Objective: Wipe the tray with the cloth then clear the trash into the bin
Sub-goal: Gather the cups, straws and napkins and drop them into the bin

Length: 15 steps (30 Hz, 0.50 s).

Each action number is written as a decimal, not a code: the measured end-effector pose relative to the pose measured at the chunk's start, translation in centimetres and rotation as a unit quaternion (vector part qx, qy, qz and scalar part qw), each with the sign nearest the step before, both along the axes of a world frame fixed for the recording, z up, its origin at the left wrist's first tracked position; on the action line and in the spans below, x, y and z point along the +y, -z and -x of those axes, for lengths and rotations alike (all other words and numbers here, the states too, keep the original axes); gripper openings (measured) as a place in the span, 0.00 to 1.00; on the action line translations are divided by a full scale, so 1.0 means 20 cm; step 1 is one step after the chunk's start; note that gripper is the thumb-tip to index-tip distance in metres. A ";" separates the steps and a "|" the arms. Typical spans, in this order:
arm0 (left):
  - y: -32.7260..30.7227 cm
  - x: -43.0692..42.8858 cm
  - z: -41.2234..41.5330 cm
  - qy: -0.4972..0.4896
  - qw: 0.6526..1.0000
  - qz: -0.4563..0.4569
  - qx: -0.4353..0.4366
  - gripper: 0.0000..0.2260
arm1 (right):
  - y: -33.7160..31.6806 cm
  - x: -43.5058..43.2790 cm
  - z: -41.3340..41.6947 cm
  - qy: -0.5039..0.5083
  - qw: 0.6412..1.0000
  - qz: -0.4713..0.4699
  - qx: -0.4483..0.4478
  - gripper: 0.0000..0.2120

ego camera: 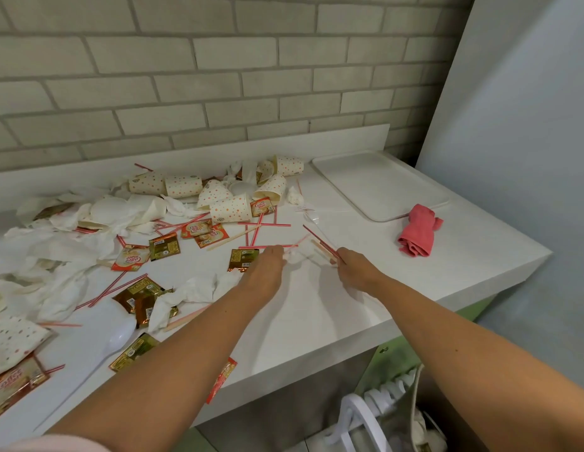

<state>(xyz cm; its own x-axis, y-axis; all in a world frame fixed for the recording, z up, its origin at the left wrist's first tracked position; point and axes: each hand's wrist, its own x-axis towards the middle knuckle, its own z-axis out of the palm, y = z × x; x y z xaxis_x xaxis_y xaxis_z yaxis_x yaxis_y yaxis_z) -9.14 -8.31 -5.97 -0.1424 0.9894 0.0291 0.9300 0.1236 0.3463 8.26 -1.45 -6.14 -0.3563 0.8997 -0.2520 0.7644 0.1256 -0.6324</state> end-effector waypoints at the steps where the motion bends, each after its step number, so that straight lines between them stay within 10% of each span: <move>1: -0.02 0.00 0.01 -0.009 1.000 -0.011 -0.003 0.10 | -0.02 -0.01 0.00 -0.008 1.000 -0.004 0.004 0.13; 10: -0.24 -0.13 0.21 -0.049 0.985 -0.164 -0.033 0.12 | -0.15 -0.10 0.12 -0.073 0.995 -0.038 0.052 0.16; 15: -0.30 -0.31 0.33 -0.058 0.998 -0.029 0.000 0.25 | -0.16 -0.18 0.24 -0.130 0.989 -0.074 0.014 0.20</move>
<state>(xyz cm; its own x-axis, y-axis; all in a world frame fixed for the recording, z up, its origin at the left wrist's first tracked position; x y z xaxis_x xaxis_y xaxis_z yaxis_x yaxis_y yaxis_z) -15.66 -14.57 0.09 -0.2561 0.9628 0.0860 0.9105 0.2104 0.3559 3.44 -4.96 -2.98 -0.5859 0.8027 -0.1118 0.6767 0.4087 -0.6124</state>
